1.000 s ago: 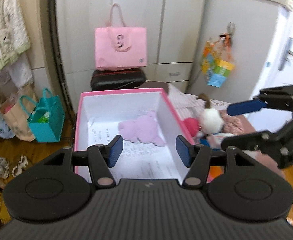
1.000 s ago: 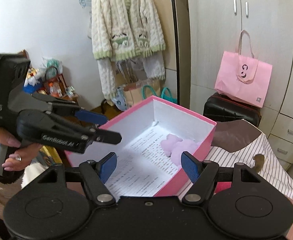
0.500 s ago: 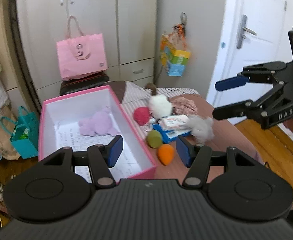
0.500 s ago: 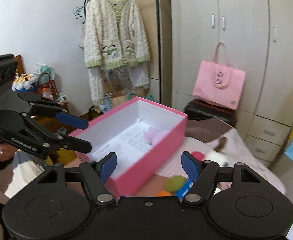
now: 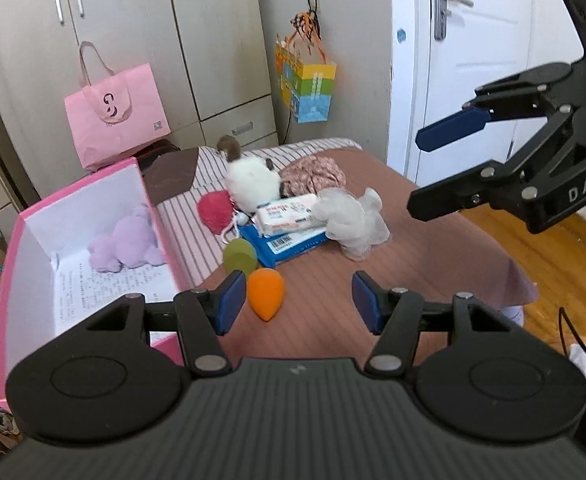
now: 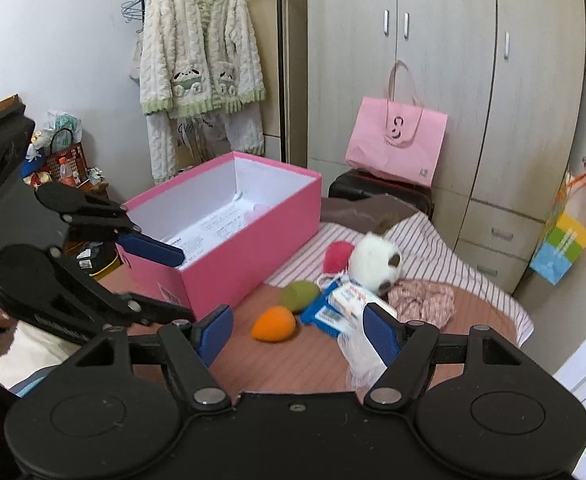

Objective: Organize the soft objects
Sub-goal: 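Reach the left gripper to the orange sponge while the right gripper reaches the white bath puff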

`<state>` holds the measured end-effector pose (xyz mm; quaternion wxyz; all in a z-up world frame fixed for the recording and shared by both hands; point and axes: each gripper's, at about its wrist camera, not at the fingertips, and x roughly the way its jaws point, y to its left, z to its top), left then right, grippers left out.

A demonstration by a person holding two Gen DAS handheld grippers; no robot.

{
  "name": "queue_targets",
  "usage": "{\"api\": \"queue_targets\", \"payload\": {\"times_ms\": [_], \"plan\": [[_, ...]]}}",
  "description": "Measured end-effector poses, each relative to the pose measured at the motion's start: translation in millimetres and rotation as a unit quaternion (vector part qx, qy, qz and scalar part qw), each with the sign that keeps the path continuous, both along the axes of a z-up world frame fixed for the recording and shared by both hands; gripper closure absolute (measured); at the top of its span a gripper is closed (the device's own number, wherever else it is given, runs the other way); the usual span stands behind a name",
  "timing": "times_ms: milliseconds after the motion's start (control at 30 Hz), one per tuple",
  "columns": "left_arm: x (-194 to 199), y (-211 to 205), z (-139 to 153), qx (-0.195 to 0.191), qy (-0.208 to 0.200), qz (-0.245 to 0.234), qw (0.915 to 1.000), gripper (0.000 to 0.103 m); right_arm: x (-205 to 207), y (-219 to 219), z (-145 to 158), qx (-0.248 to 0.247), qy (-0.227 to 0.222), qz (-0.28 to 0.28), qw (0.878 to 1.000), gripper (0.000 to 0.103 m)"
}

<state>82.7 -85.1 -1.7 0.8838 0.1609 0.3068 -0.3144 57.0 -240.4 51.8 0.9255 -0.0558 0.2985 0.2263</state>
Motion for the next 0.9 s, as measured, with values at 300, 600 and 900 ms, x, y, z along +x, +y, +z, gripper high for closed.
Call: {"api": "queue_targets", "payload": {"times_ms": [300, 600, 900], "plan": [[15, -31, -41, 0.022, -0.008, 0.043, 0.9988, 0.045, 18, -17, -38, 0.007, -0.012, -0.010, 1.000, 0.027], [37, -55, -76, 0.045, -0.037, 0.084, 0.9948, 0.045, 47, -19, -83, -0.024, -0.045, -0.027, 0.998, 0.027], [53, -62, -101, 0.062, -0.066, 0.134, 0.9869, 0.045, 69, -20, -120, -0.031, -0.060, -0.054, 0.996, 0.025]]}}
